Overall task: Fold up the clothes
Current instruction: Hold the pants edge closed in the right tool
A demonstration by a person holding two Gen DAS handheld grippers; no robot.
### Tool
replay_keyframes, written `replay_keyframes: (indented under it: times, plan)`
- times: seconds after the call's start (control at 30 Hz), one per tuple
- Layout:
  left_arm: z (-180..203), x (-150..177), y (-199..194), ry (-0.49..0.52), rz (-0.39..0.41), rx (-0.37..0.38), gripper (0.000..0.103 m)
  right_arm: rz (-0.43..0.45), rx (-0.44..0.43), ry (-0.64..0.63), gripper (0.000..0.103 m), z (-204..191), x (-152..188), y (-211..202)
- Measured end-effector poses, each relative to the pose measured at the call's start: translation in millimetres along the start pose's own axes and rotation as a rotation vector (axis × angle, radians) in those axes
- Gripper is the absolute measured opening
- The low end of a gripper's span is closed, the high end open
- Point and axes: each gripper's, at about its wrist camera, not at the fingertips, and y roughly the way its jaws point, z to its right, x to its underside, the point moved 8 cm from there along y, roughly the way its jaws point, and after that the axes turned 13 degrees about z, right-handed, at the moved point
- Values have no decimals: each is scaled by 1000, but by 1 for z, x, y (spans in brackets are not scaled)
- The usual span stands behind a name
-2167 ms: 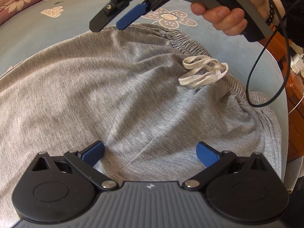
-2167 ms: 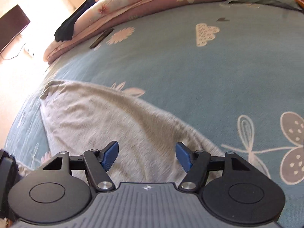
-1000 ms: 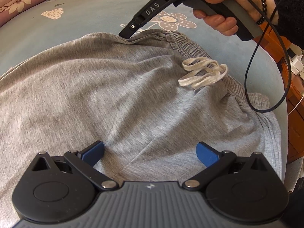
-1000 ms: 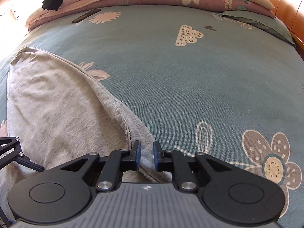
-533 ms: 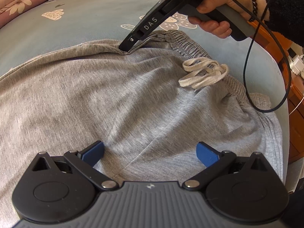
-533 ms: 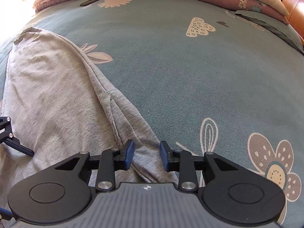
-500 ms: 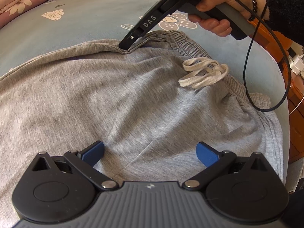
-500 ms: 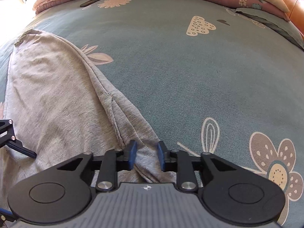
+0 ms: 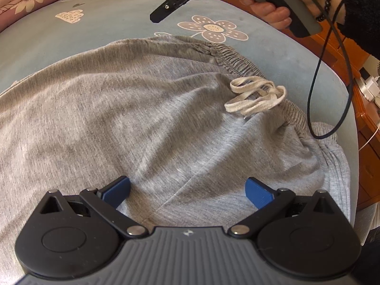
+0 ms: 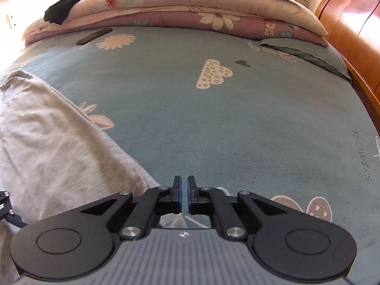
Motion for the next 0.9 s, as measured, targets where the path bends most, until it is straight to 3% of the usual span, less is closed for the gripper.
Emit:
replay_keyframes:
  times: [0.1, 0.17, 0.33, 0.43, 0.5, 0.63, 0.73, 0.83, 0.9]
  plan:
    - [1, 0, 1, 4, 1, -5, 102, -114, 2, -39, 6, -9, 23, 19]
    - [2, 0, 1, 0, 1, -3, 102, -142, 39, -50, 4, -6, 37, 36]
    - [4, 1, -1, -13, 1, -2, 102, -91, 99, -2, 3, -4, 29, 39]
    - [5, 1, -3, -16, -1, 3, 102, -64, 133, -18, 13, -10, 20, 22]
    - [4, 2, -4, -23, 3, 4, 102, -48, 103, -4, 16, -17, 14, 8]
    - [5, 2, -1, -14, 6, -9, 102, -119, 105, 14, 17, -16, 30, 13]
    - [7, 3, 0, 8, 7, -20, 102, -138, 122, 127, 17, 5, 41, 27]
    - [8, 3, -1, 15, 1, -24, 102, -101, 125, 203, 18, 9, 32, 12]
    - [7, 2, -1, -4, -4, -24, 102, -73, 141, 208, 25, 7, 26, -6]
